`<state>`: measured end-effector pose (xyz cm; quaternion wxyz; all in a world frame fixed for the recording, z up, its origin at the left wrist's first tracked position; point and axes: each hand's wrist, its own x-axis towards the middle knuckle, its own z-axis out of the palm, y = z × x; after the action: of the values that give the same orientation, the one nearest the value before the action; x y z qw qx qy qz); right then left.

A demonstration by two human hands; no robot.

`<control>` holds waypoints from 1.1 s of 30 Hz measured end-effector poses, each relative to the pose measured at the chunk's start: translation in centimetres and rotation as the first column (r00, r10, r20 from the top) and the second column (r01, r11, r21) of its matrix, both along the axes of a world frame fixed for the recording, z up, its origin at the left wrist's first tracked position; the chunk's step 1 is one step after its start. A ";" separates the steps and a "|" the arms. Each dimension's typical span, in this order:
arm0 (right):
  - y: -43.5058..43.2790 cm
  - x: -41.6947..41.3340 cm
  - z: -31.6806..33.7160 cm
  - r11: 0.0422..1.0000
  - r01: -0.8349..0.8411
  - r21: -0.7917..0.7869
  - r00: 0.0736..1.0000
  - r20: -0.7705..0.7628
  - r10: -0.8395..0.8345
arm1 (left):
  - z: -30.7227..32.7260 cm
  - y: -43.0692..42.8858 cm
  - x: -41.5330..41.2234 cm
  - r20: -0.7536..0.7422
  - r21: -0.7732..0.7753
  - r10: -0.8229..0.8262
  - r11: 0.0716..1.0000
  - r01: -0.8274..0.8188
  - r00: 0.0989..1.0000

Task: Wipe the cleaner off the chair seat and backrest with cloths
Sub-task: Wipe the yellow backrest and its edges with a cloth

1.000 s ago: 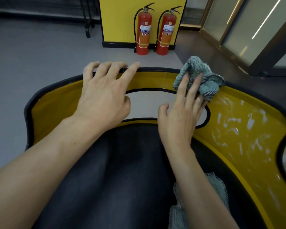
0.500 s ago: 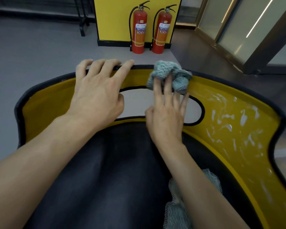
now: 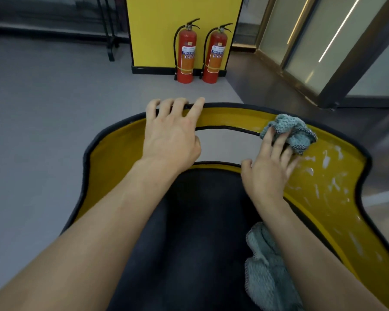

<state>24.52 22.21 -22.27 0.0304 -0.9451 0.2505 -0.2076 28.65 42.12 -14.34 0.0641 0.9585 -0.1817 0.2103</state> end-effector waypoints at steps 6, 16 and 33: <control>6.0 2.2 -0.2 0.977 -0.204 0.059 0.979 0.041 0.202 | 0.1 -0.8 0.0 -0.009 0.013 0.052 0.999 -0.052 0.999; -3.8 -2.4 -0.1 0.977 -0.199 -0.081 0.980 -0.006 0.200 | 0.0 -6.1 0.8 -0.007 0.033 -0.088 0.996 0.088 0.996; 2.5 1.6 -1.5 0.952 -0.305 -0.023 0.947 0.093 0.306 | -1.3 -7.4 3.1 0.092 -0.037 -0.237 0.970 0.241 0.967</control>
<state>26.10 24.66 -23.74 0.0703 -0.9616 0.0985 -0.2463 31.77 34.76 -15.64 0.1037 0.9176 -0.2936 0.2470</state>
